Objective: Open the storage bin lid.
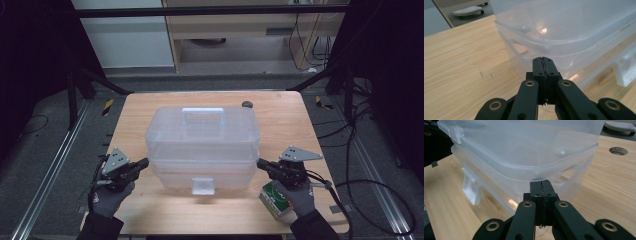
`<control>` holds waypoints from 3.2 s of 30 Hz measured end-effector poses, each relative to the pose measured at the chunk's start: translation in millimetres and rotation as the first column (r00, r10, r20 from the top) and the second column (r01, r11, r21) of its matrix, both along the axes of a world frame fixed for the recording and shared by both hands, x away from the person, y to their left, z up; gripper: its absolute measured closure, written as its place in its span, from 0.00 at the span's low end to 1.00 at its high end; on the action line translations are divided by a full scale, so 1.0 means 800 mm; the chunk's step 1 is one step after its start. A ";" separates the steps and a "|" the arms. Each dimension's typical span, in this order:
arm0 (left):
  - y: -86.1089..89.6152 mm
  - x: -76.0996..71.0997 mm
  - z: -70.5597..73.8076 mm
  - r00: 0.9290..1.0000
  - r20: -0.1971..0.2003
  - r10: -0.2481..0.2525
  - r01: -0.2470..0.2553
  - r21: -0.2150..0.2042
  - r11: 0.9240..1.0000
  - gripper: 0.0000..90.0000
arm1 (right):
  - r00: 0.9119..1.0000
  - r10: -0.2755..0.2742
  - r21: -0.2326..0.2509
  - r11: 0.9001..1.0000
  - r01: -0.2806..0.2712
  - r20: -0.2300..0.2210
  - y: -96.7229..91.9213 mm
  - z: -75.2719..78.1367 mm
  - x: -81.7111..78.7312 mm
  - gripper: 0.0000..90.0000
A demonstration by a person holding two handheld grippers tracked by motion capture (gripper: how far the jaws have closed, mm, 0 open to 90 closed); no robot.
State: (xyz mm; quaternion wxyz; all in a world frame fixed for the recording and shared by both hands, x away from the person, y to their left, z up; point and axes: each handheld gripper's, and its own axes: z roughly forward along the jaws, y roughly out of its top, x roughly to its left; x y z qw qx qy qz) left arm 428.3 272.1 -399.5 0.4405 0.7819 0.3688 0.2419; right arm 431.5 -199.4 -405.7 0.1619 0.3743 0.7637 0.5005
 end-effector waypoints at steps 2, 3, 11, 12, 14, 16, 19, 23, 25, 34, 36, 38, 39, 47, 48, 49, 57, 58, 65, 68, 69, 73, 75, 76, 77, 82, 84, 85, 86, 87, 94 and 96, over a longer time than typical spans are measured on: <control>-0.003 -0.001 0.001 1.000 0.003 -0.011 0.011 -0.009 1.000 1.00 | 1.000 0.000 0.001 1.000 0.000 0.000 0.000 0.000 0.000 1.00; -0.003 -0.001 0.001 1.000 0.003 -0.011 0.011 -0.009 1.000 1.00 | 1.000 0.000 0.001 1.000 0.000 0.000 0.000 0.000 0.000 1.00; -0.004 -0.001 0.004 1.000 0.018 -0.014 0.014 -0.039 0.999 1.00 | 1.000 -0.006 0.025 1.000 0.006 0.009 -0.001 0.002 0.001 1.00; -0.004 0.000 0.005 1.000 0.021 -0.011 0.012 -0.045 0.999 1.00 | 1.000 -0.006 0.030 1.000 0.006 0.011 -0.001 0.003 0.002 1.00; -0.004 0.002 0.007 1.000 0.026 -0.008 0.009 -0.062 0.998 1.00 | 1.000 -0.004 0.055 0.998 0.003 0.010 -0.004 0.005 0.004 1.00; -0.004 0.005 0.008 0.999 0.031 -0.005 0.008 -0.068 0.998 1.00 | 1.000 -0.006 0.059 0.998 0.005 0.013 -0.005 0.007 0.006 1.00; -0.006 0.008 0.010 0.999 0.038 0.000 0.003 -0.075 0.997 1.00 | 1.000 -0.010 0.065 0.998 0.009 0.016 -0.008 0.009 0.007 1.00; -0.006 0.010 0.012 0.999 0.049 0.006 -0.002 -0.079 0.997 1.00 | 1.000 -0.012 0.066 0.998 0.010 0.026 -0.008 0.012 0.009 1.00; -0.007 0.011 0.016 0.998 0.058 0.013 -0.008 -0.087 0.996 1.00 | 0.999 -0.015 0.068 0.998 0.013 0.033 -0.008 0.016 0.011 1.00; -0.008 0.017 0.024 0.996 0.085 0.020 -0.012 -0.099 0.995 1.00 | 0.998 -0.014 0.072 0.997 0.010 0.055 -0.007 0.025 0.018 1.00; -0.008 0.018 0.025 0.996 0.090 0.022 -0.013 -0.103 0.995 1.00 | 0.998 -0.017 0.068 0.998 0.013 0.059 -0.007 0.026 0.019 1.00; -0.009 0.018 0.025 0.995 0.094 0.023 -0.014 -0.102 0.995 0.99 | 0.998 -0.020 0.074 0.997 0.015 0.060 -0.008 0.027 0.020 1.00; -0.009 0.018 0.025 0.995 0.094 0.023 -0.014 -0.102 0.995 0.99 | 0.998 -0.020 0.074 0.997 0.015 0.060 -0.008 0.027 0.020 1.00; -0.007 0.021 0.014 0.994 0.084 0.072 -0.068 -0.053 0.996 0.87 | 0.998 -0.017 0.057 0.998 0.014 0.056 -0.007 0.026 0.019 1.00; -0.006 0.021 0.012 0.993 0.081 0.083 -0.078 -0.054 0.995 0.85 | 0.998 -0.016 0.055 0.998 0.013 0.058 -0.006 0.025 0.019 1.00; -0.006 0.021 0.012 0.993 0.081 0.083 -0.078 -0.054 0.995 0.83 | 0.998 -0.015 0.056 0.998 0.012 0.056 -0.006 0.025 0.020 1.00; -0.011 0.026 0.012 0.990 0.116 0.086 -0.081 -0.046 0.996 0.71 | 0.999 -0.014 0.058 0.998 0.011 0.052 -0.006 0.025 0.020 1.00; -0.014 0.028 0.012 0.989 0.125 0.084 -0.080 -0.042 0.996 0.70 | 0.999 -0.013 0.056 0.998 0.010 0.053 -0.006 0.025 0.020 1.00; -0.018 0.035 0.014 0.985 0.149 0.085 -0.080 -0.037 0.996 0.69 | 0.999 -0.013 0.059 0.998 0.010 0.050 -0.006 0.026 0.020 1.00; -0.018 0.039 0.013 0.984 0.153 0.085 -0.079 -0.043 0.996 0.69 | 0.999 -0.011 0.059 0.998 0.008 0.049 -0.006 0.026 0.021 1.00; -0.018 0.040 0.013 0.984 0.157 0.084 -0.078 -0.043 0.996 0.69 | 0.999 -0.012 0.059 0.998 0.009 0.051 -0.006 0.026 0.021 1.00; -0.020 0.042 0.014 0.981 0.178 0.080 -0.073 -0.044 0.996 0.67 | 0.999 -0.013 0.059 0.998 0.010 0.050 -0.006 0.026 0.021 1.00; -0.021 0.042 0.014 0.979 0.188 0.077 -0.071 -0.037 0.997 0.66 | 0.999 -0.015 0.058 0.998 0.012 0.052 -0.006 0.026 0.021 1.00; -0.021 0.042 0.014 0.978 0.192 0.076 -0.070 -0.038 0.997 0.66 | 0.999 -0.014 0.058 0.998 0.011 0.052 -0.006 0.027 0.021 1.00; -0.021 0.041 0.014 0.978 0.196 0.075 -0.068 -0.040 0.997 0.66 | 0.999 -0.014 0.060 0.998 0.010 0.052 -0.006 0.027 0.021 1.00; -0.020 0.038 0.017 0.974 0.210 0.079 -0.071 -0.048 0.996 0.68 | 0.998 -0.012 0.056 0.998 0.009 0.058 -0.005 0.027 0.021 1.00; -0.020 0.038 0.017 0.974 0.211 0.082 -0.073 -0.050 0.996 0.68 | 0.998 -0.011 0.056 0.998 0.008 0.057 -0.005 0.028 0.020 1.00; -0.020 0.038 0.017 0.974 0.211 0.083 -0.074 -0.050 0.996 0.69 | 0.998 -0.011 0.057 0.998 0.008 0.058 -0.004 0.028 0.020 1.00; -0.020 0.038 0.017 0.974 0.211 0.085 -0.076 -0.047 0.996 0.69 | 0.998 -0.008 0.055 0.999 0.005 0.060 -0.003 0.027 0.020 1.00; -0.020 0.038 0.017 0.974 0.212 0.085 -0.077 -0.046 0.996 0.69 | 0.998 -0.006 0.054 0.999 0.003 0.059 -0.003 0.027 0.021 1.00; -0.020 0.038 0.018 0.975 0.205 0.090 -0.082 -0.047 0.996 0.69 | 0.998 -0.046 -0.014 0.999 0.046 0.041 0.000 0.021 0.022 0.97; -0.020 0.038 0.018 0.975 0.205 0.090 -0.082 -0.046 0.996 0.69 | 0.998 -0.057 -0.034 0.998 0.058 0.015 0.001 0.017 0.025 0.95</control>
